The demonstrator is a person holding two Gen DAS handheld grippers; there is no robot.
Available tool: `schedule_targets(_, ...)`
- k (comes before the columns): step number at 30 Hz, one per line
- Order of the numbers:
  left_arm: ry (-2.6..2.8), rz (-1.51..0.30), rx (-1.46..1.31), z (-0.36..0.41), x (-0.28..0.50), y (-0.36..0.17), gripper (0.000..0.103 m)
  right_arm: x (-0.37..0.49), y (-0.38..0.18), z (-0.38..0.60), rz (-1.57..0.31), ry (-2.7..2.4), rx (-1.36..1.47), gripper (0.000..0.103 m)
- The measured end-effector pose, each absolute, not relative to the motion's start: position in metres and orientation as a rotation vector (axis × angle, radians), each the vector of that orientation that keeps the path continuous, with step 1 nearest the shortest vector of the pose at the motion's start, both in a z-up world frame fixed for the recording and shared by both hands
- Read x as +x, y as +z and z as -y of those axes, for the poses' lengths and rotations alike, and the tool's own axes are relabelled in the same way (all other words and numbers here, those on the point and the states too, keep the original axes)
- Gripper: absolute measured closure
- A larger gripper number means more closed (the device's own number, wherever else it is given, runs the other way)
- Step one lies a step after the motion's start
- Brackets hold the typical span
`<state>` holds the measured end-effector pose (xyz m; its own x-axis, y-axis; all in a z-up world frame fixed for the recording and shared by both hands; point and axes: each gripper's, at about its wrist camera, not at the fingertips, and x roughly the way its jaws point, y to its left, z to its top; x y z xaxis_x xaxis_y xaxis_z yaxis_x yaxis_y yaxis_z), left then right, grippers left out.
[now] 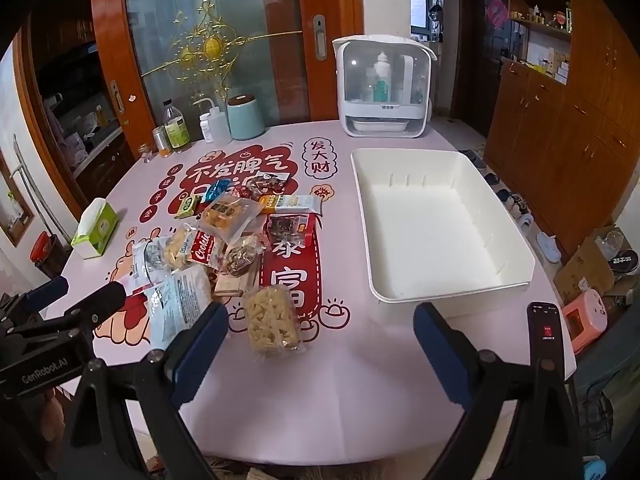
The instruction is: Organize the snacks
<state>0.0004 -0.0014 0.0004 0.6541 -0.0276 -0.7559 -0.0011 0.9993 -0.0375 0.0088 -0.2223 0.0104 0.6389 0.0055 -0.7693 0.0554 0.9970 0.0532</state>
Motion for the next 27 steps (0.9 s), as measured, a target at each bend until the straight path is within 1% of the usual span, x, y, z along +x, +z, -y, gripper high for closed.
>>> schedule_targets(11, -0.012, -0.841, -0.031, -0.002, 0.002, -0.004, 0.0, 0.011, 0.008, 0.22, -0.883, -0.04, 0.065, 0.008)
schedule_targets(17, -0.022, -0.866, -0.044, -0.001, 0.008, -0.009, 0.0, 0.013, 0.009, 0.222, -0.886, -0.049, 0.074, 0.008)
schedule_targets(27, -0.007, -0.841, -0.043, -0.005, 0.007, -0.009, 0.0, 0.015, 0.009, 0.224, -0.891, -0.054, 0.074, 0.008)
